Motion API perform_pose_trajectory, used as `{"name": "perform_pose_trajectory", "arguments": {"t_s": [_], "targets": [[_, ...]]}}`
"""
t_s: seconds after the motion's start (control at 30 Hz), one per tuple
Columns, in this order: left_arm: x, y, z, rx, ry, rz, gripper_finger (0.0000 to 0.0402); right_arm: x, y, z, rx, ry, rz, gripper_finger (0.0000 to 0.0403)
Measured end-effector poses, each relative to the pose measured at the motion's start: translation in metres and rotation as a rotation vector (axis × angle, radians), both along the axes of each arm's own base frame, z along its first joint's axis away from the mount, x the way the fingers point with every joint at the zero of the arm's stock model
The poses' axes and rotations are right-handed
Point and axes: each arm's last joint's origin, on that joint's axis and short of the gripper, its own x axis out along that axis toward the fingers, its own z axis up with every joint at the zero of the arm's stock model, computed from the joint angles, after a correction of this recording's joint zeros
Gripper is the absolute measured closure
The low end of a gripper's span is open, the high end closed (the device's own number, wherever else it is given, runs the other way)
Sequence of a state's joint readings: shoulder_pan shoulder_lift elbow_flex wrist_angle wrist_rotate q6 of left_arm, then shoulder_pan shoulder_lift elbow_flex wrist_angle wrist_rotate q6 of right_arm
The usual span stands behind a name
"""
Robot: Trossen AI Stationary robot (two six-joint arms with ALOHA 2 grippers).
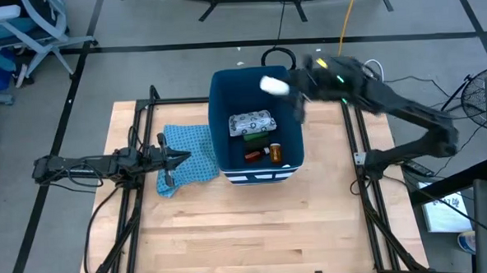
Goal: Pick & place medical supplies in basket/bin
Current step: Put the white medicine bottle into the blue bin
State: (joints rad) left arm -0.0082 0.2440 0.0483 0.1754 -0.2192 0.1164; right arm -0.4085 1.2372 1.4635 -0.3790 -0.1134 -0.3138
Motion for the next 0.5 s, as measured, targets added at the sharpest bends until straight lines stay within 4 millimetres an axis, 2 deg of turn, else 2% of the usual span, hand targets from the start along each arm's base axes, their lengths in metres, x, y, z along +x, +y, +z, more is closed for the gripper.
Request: {"name": "perform_pose_trajectory", "arguments": {"t_s": [0.1,0.27,0.4,0.5], "targets": [[0.0,0.0,0.0,-0.002,0.003,0.0,0.0366,0.021,-0.039,-0.017,0.059,0.058,0.03,0.0236],[0.0,0.0,-0.004,-0.013,0.034,0.001,0.0366,0.056,-0.084,-0.071,0.092,0.203,0.074,0.0236],[0.0,0.0,-0.006,-0.016,0.055,0.001,0.0366,0.077,-0.102,-0.111,0.079,0.316,0.097,0.0236],[-0.001,0.0,-0.008,-0.024,0.079,0.003,0.0366,0.093,-0.105,-0.137,0.06,0.397,0.136,0.0236]]}}
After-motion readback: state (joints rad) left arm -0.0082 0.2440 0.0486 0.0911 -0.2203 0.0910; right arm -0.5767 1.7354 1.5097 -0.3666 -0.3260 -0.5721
